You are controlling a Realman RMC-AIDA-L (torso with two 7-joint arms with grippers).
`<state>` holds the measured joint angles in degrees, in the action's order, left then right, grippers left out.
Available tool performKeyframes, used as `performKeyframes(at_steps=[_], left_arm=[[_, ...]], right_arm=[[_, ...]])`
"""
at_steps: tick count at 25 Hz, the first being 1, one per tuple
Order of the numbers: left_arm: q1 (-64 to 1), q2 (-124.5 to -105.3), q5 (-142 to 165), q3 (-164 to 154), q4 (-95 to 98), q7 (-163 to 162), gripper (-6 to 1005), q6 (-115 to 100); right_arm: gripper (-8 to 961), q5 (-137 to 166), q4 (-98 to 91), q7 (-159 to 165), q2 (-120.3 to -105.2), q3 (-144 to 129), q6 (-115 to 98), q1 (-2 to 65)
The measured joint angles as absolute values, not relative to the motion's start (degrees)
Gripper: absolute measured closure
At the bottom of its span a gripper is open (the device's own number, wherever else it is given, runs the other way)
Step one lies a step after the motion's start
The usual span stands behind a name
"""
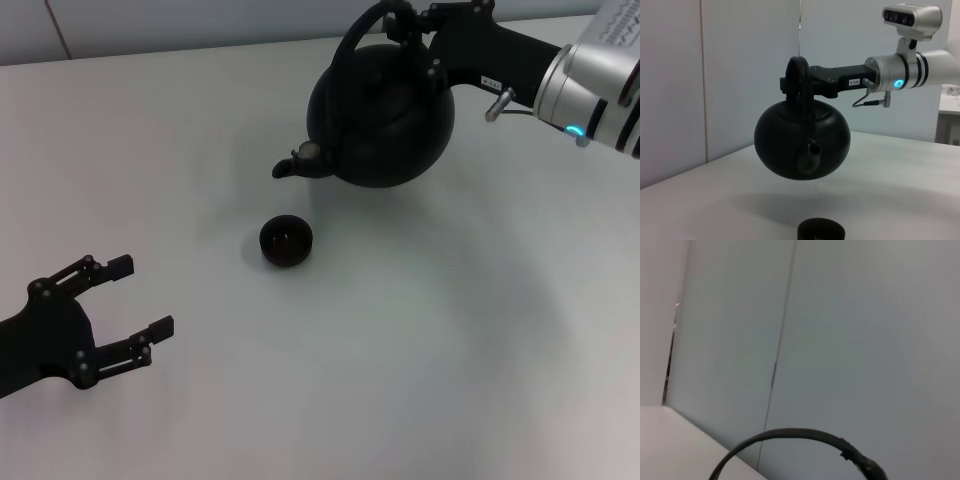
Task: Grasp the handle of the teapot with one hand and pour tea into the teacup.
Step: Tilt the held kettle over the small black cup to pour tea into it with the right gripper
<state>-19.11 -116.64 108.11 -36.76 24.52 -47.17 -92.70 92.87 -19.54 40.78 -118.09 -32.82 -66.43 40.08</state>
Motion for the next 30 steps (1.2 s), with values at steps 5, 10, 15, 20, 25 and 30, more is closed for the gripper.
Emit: performKeyframes(at_steps=[5,10,15,20,25,30], left_arm=[[-19.07,-116.63,108.11,-36.74,24.52,-47.4,138,-92.73],[-18.94,-116.63,108.1,-36.74,24.52,-47.43,138,-92.73],[-18.88,-116.63,108.11,-36.28,24.52,-47.46,138,-92.72],[-18.89,-116.63,108.11,-36.16,24.52,-47.46,138,-92.72],[-18.94,-116.66,108.1,-36.03,24.52,-47.46,138,-92.72],[-19.05,-116.79,108.09,-35.88,24.52,-47.46,138,-92.72]], right_arm=[[872,92.87,-20.59,35.28,-118.38,-35.03,-66.63,39.65],[872,92.86,-20.77,32.4,-118.38,-35.83,-66.54,39.64],[872,92.86,-21.56,28.69,-118.39,-36.7,-66.42,39.76],[872,94.16,-22.26,27.39,-118.36,-36.96,-65.95,40.0],[872,94.81,-23.28,27.22,-118.33,-38.51,-65.21,40.25],[872,94.91,-24.51,27.01,-118.31,-40.81,-64.5,40.38]])
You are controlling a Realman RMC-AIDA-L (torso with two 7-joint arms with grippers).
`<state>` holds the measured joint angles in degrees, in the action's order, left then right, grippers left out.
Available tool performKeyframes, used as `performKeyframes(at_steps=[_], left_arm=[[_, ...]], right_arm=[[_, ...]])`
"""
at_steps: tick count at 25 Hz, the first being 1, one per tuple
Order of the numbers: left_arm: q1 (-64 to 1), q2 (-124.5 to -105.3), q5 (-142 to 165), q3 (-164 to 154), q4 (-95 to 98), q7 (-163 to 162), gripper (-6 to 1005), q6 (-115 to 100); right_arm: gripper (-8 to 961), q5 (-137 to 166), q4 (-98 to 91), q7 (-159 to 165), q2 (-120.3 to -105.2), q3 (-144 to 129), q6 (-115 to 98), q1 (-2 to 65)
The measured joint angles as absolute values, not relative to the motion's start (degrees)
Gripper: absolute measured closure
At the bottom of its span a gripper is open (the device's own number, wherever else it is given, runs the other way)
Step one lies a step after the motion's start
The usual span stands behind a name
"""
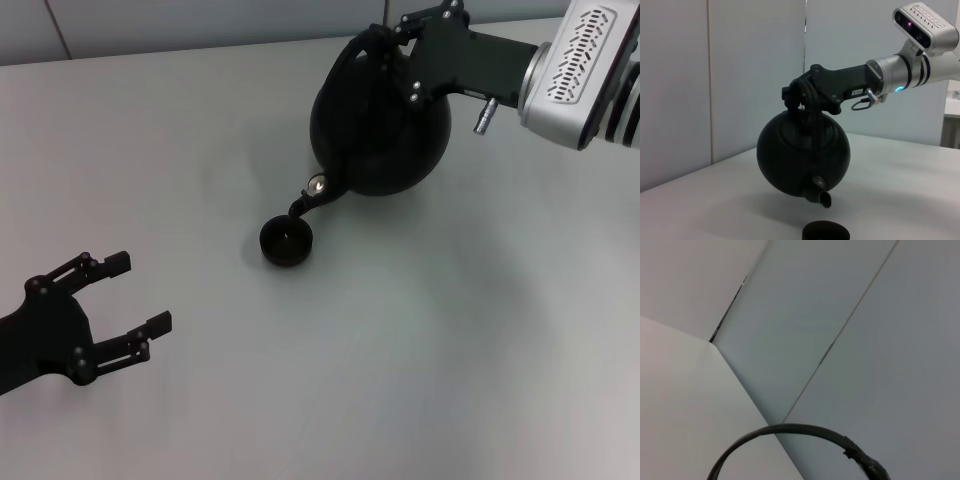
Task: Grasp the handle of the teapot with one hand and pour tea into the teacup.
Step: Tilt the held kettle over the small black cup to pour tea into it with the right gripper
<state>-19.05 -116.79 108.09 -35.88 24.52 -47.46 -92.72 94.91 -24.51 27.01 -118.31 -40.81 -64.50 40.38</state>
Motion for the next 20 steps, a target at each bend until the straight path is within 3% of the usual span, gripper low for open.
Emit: performKeyframes(at_steps=[20], left_arm=[[-19.56,-116.89,108.01,-35.42,24.52,-47.54,138,-92.46]], right_arm=[[872,95.02,-25.98,24.87,-118.74,-43.8,-63.13,40.91]])
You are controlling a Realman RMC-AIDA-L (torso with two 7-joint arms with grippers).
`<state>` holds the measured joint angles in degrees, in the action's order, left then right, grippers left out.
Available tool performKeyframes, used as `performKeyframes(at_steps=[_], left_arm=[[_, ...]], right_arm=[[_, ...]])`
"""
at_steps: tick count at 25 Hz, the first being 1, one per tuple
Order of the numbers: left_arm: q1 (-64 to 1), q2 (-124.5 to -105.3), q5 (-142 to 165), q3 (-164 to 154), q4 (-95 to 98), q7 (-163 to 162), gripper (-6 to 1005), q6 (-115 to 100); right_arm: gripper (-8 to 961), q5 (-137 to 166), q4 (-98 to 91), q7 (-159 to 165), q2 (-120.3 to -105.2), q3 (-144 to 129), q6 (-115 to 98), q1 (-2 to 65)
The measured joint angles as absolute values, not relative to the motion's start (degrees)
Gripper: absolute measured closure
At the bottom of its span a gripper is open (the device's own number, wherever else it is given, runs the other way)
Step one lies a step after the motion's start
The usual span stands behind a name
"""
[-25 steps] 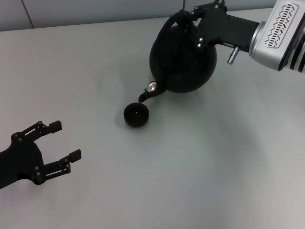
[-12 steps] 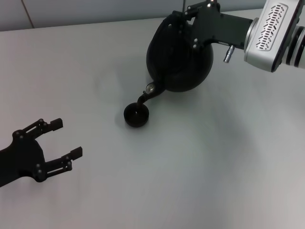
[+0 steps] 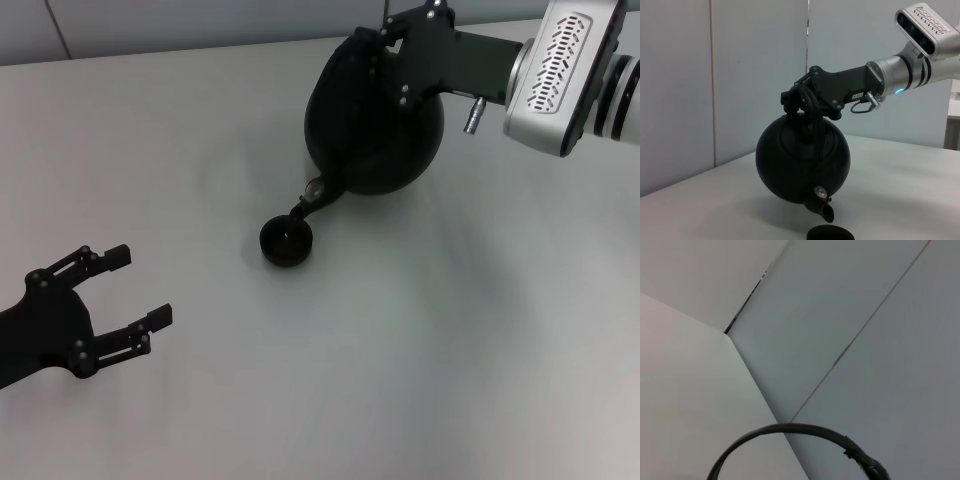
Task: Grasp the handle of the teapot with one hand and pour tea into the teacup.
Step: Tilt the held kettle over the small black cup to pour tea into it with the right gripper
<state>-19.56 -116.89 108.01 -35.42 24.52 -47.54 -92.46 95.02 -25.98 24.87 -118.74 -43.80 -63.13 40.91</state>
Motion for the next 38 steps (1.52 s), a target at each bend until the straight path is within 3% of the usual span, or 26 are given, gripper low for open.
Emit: performKeyframes(at_steps=[26,38], left_arm=[[-19.34,-116.89,108.01,-35.33,24.52,-48.08,138,-92.63],[-19.69,-116.85,108.02,-35.33,24.92,-48.16,138,-92.63]], right_arm=[[871,94.09,-26.37,29.16,-118.91,-44.78,-62.52,40.89],[872,85.71,-25.71,40.84,-118.99,-44.12,-61.87,37.33]])
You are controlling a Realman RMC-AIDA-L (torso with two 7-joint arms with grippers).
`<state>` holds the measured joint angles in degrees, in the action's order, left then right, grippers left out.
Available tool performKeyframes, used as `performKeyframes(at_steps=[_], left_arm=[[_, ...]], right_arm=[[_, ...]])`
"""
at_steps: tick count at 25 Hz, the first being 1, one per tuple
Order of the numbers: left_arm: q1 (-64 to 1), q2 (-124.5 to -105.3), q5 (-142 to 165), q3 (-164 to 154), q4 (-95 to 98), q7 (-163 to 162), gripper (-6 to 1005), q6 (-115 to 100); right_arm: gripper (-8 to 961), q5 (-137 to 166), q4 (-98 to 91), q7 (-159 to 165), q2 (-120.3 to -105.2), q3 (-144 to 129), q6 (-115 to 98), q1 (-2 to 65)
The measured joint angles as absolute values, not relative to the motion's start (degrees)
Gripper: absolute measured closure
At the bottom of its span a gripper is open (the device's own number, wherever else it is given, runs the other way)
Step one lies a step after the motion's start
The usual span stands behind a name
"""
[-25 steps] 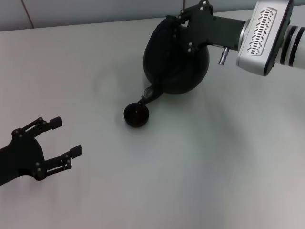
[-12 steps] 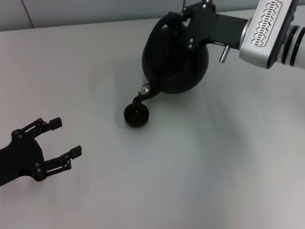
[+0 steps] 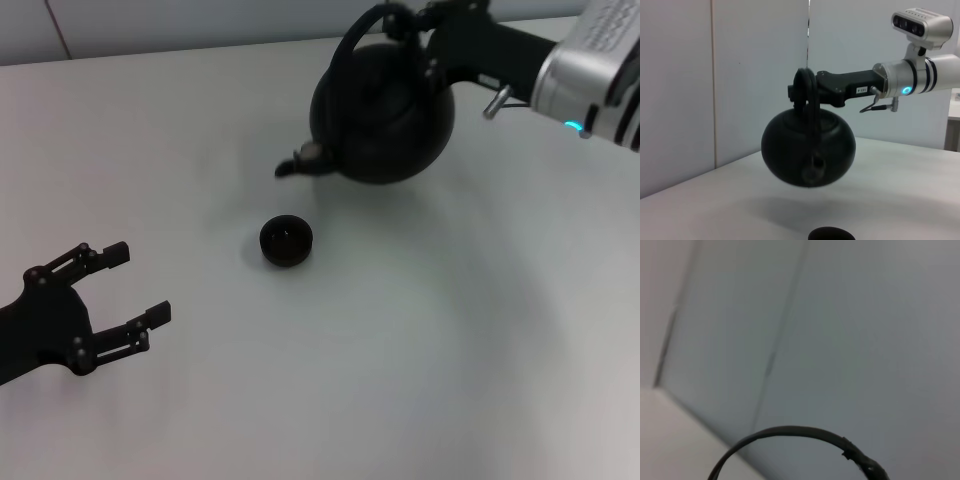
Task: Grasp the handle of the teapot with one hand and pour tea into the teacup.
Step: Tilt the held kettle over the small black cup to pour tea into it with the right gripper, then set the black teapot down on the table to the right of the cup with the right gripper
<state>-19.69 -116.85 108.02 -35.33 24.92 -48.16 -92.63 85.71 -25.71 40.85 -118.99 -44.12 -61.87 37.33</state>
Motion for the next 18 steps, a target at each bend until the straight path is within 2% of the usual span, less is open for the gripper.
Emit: performKeyframes(at_steps=[18], left_arm=[[-20.42,-117.0,108.02,-35.33,25.16,-48.83,138,-92.73]], right_arm=[[872,79.13,-23.43,52.9,-119.0,-44.12,-61.91,32.03]])
